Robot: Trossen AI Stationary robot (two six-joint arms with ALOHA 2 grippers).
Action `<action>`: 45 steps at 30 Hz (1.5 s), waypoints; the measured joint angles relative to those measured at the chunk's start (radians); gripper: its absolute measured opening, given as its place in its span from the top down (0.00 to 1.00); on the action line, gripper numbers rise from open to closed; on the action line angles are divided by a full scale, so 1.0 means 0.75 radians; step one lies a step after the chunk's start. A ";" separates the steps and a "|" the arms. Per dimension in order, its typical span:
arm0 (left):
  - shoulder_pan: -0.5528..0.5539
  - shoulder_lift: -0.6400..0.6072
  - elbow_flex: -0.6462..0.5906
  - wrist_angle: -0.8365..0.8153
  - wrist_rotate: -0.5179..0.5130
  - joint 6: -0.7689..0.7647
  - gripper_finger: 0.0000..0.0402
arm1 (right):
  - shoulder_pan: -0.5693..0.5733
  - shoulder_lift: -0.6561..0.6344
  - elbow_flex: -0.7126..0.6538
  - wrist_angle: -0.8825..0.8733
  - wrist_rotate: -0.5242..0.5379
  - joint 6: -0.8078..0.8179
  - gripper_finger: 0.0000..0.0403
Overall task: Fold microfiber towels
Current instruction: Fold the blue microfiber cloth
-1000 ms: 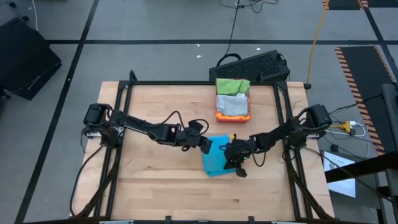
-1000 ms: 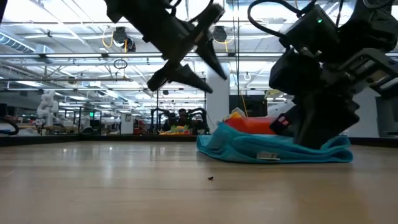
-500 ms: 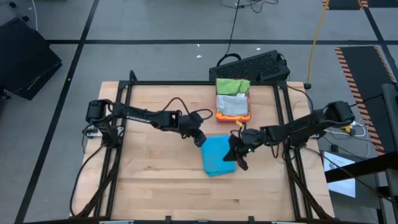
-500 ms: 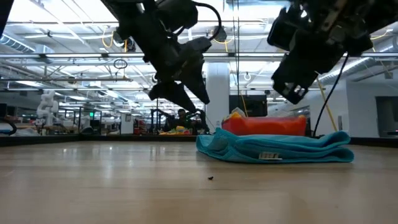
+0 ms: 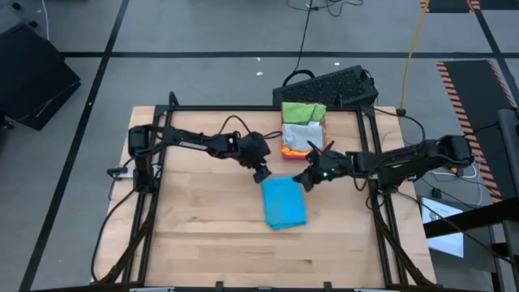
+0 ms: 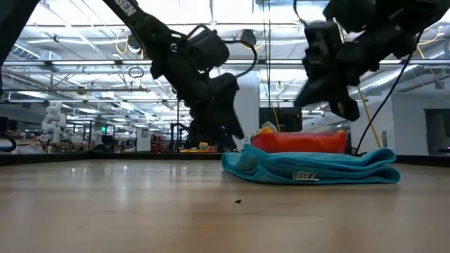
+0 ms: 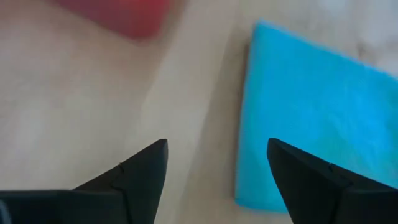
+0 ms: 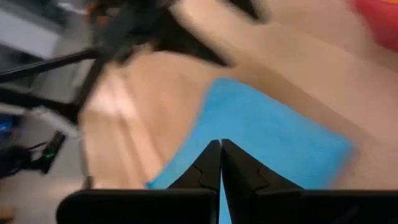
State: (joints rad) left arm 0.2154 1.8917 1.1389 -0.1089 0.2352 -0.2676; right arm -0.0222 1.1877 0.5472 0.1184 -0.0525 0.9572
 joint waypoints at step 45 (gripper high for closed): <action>-0.260 -0.044 -0.002 -0.150 -0.215 0.430 0.98 | -0.103 0.216 -0.001 -0.029 -0.035 -0.019 0.38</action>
State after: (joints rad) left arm 0.0207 1.8586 1.1378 -0.2214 0.0743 0.0547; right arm -0.0994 1.3498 0.5468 0.0970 -0.0784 0.9427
